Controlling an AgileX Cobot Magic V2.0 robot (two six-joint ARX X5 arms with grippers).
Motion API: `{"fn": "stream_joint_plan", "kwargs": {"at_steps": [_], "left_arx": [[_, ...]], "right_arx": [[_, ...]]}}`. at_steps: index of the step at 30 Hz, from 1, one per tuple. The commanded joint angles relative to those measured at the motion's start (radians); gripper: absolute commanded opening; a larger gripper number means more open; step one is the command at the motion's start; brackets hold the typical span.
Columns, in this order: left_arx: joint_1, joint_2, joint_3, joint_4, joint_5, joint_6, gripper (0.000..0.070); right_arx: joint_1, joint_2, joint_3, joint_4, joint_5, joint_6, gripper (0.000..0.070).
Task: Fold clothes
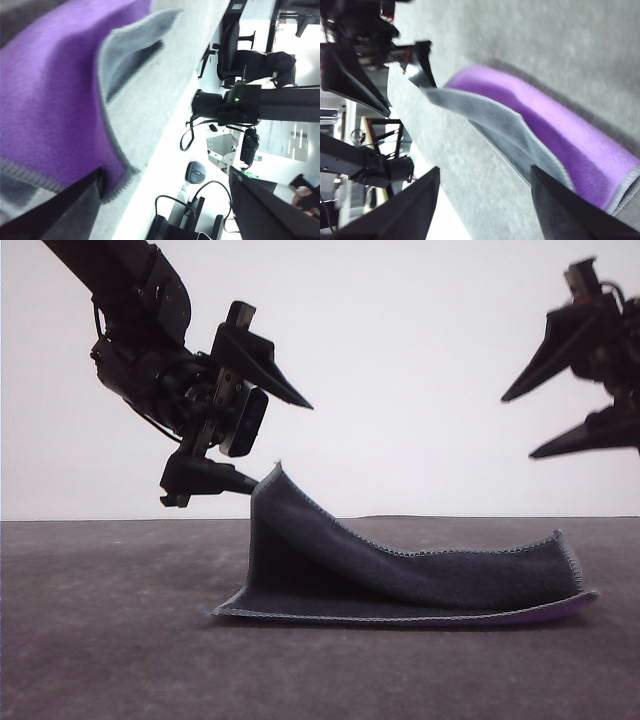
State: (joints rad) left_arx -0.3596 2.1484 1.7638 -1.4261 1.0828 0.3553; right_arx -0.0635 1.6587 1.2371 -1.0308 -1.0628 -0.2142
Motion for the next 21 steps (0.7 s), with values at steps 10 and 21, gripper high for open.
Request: {"fn": "stream_joint_plan", "kwargs": {"at_steps": [10, 21], "left_arx": [[0.008, -0.186, 0.005, -0.043, 0.009, -0.003, 0.0479], [0.071, -0.332, 0.013, 0.022, -0.142, -0.035, 0.0478]], "right_arx": [[-0.019, -0.160, 0.035, -0.027, 0.001, -0.022, 0.0362], [-0.019, -0.312, 0.035, -0.067, 0.211, -0.007, 0.0362]]}}
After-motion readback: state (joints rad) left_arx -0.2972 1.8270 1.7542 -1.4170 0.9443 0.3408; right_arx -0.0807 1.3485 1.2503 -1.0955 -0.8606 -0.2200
